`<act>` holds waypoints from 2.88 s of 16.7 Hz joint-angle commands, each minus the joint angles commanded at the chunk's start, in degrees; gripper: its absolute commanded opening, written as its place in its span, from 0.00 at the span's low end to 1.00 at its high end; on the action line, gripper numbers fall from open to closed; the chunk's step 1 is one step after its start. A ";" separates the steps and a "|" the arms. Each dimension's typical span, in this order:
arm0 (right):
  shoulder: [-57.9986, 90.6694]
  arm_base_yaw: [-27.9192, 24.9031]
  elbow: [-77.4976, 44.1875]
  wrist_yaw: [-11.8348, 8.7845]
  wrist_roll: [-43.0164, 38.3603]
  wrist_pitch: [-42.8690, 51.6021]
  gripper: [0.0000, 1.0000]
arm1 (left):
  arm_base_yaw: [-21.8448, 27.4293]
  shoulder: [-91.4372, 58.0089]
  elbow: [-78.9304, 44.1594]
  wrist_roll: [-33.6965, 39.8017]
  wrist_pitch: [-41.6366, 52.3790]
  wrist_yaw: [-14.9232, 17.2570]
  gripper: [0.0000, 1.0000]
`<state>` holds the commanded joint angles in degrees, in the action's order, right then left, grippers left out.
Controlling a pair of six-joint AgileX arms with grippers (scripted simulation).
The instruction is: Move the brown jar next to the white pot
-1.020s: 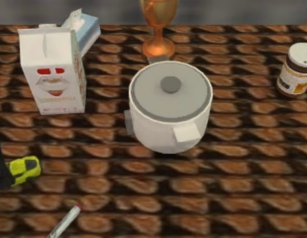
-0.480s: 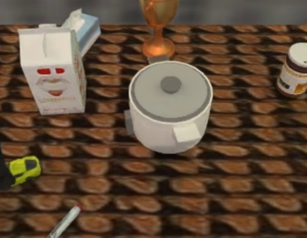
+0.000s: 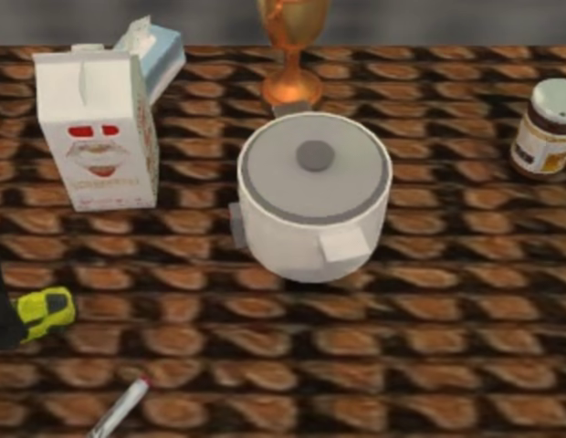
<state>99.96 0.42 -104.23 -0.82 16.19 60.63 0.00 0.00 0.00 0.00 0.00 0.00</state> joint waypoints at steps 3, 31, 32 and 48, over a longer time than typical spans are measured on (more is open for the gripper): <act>17.33 -0.12 -18.32 -0.31 2.87 10.13 1.00 | 0.00 0.00 0.00 0.00 0.00 0.00 1.00; 73.32 -0.66 -83.87 -0.82 9.47 38.81 1.00 | 0.00 0.00 0.00 0.00 0.00 0.00 1.00; 74.38 -0.69 -85.30 -0.80 9.44 39.23 1.00 | 0.00 0.00 0.00 0.00 0.00 0.00 1.00; 75.21 -0.72 -86.37 -0.79 9.41 39.55 0.17 | 0.00 0.00 0.00 0.00 0.00 0.00 1.00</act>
<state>175.18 -0.30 -190.60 -1.61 25.60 100.18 0.00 0.00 0.00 0.00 0.00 0.00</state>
